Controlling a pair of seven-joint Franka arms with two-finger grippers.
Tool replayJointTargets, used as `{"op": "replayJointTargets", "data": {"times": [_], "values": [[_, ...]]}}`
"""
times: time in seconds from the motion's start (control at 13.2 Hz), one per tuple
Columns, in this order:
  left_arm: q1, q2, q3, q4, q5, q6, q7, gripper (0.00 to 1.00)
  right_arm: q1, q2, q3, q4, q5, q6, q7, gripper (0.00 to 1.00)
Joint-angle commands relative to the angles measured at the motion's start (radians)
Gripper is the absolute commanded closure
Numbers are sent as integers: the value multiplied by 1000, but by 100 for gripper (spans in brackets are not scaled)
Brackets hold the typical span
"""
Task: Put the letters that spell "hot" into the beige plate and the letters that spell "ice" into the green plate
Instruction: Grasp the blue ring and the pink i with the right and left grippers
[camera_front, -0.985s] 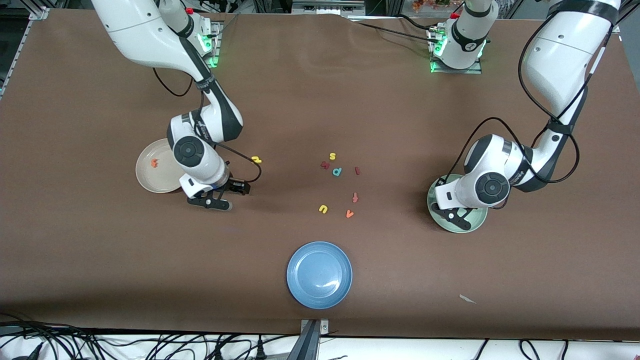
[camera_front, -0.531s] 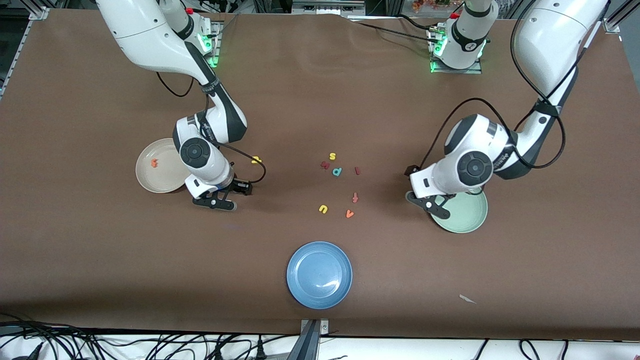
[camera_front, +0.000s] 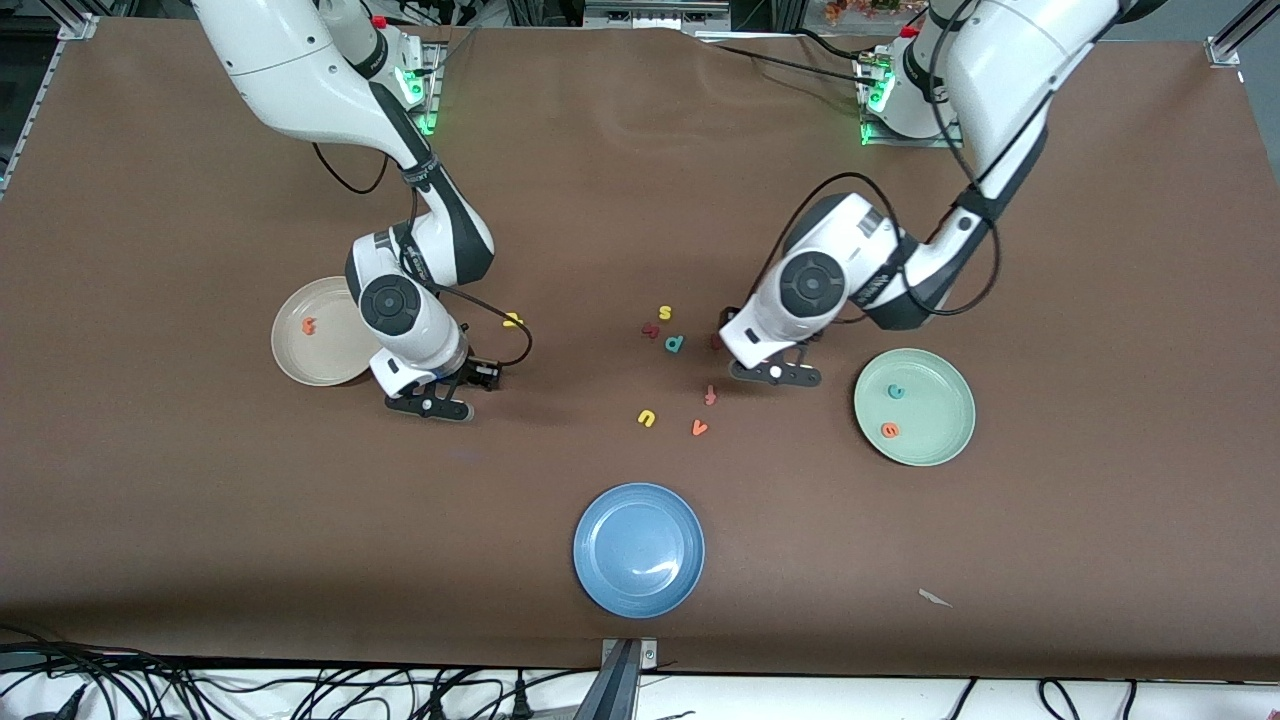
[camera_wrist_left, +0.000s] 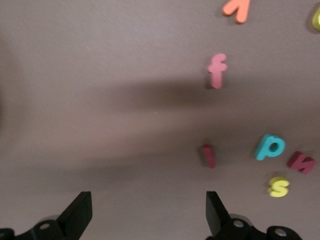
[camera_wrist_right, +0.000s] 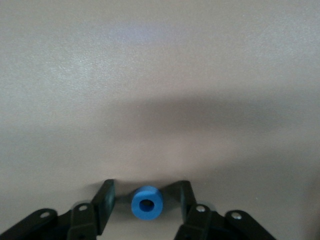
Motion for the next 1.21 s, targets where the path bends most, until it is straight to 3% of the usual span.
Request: {"op": "replayJointTargets", "data": {"times": [0.0,0.23,0.38,0.68,0.91,1.14], "values": [[-61,43,6,3,-8,74,-151,4,4,3,-1,3,18,-22,-10,53],[-99,80,14,4,-4,145,-160,37,4,3,-1,3,18,-22,-10,62],[-99,89,21,3,1,159,-160,48,4,3,-1,3,18,-22,-12,70],[-101,92,52,3,1,160,-159,52,4,-2,-3,4,18,-25,-9,76],[-104,104,55,10,-1,175,-160,62,1,-34,-10,48,16,-151,-18,76],[-110,129,57,12,-1,215,-180,61,-9,-71,-29,130,15,-332,-36,76]]}}
